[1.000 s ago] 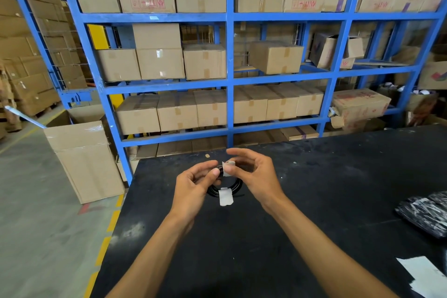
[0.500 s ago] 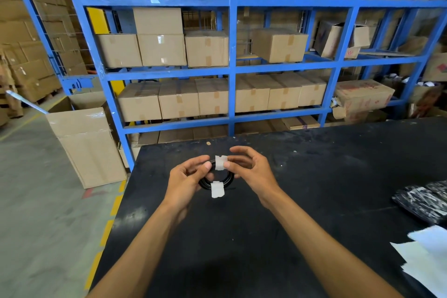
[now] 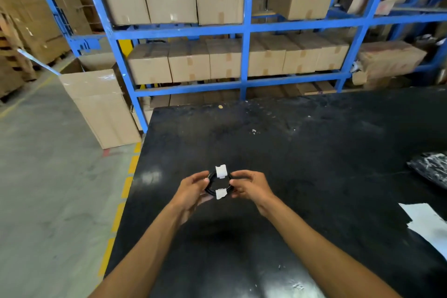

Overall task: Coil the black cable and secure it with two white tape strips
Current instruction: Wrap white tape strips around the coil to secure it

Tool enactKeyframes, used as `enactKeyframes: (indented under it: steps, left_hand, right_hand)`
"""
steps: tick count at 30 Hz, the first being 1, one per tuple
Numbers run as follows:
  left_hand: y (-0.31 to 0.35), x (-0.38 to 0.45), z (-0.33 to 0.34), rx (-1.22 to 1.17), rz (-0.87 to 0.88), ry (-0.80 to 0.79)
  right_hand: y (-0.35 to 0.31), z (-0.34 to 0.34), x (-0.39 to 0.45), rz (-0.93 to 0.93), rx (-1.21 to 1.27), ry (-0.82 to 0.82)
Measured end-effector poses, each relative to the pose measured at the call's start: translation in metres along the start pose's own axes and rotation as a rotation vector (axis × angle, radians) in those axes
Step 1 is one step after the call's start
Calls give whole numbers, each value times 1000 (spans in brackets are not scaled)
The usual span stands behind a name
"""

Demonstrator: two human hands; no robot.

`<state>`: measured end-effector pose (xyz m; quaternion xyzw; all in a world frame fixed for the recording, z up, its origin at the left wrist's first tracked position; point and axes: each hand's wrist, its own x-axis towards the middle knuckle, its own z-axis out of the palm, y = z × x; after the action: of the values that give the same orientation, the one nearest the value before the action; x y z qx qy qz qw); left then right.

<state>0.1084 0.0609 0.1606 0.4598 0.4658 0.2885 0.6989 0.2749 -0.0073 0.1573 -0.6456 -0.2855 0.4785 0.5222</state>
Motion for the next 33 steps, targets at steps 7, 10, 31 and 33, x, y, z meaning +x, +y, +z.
enactKeyframes:
  steps: [7, 10, 31, 33]
  left_hand:
    - [-63, -6, -30, 78, -169, 97]
    - [-93, -7, -42, 101, -243, 97]
    - [-164, -4, -55, 286, -367, 50]
    - [-160, -4, -56, 304, -360, 51]
  right_hand:
    - [76, 31, 1, 169, -52, 43]
    - [108, 40, -1, 243, -82, 61]
    - [191, 57, 2, 381, -224, 33]
    - [188, 55, 1, 370, -265, 12]
